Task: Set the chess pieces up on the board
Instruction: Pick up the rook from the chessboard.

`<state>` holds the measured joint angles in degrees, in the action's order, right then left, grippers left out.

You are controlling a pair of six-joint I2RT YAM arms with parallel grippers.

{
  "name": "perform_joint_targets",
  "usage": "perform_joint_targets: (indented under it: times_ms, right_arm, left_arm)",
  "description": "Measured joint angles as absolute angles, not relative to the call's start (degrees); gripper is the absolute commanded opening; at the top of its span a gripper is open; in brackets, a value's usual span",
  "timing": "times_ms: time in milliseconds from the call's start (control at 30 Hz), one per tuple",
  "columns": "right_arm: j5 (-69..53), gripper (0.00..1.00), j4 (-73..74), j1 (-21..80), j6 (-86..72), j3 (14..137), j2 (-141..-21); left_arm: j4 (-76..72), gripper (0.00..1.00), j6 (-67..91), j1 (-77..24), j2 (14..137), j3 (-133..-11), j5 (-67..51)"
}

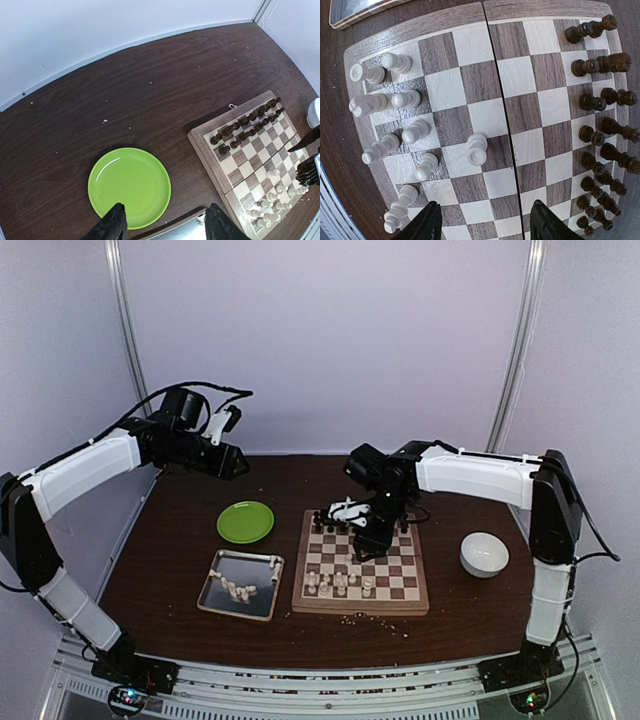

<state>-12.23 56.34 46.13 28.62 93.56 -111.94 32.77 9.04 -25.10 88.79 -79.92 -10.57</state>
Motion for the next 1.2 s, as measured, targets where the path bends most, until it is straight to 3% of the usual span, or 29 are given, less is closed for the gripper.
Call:
perform_joint_targets:
  times_ms: [700, 1200]
  right_arm:
    - [-13.41, 0.47, 58.15, 46.65, 27.27, 100.92, -120.68]
    - [-15.73, 0.12, 59.07, 46.65, 26.3, 102.87, -123.17]
  left_arm:
    - [32.62, 0.55, 9.37, -25.1, 88.51, -79.92, -11.7]
    - [32.64, 0.55, 9.37, -25.1, 88.51, -79.92, -11.79]
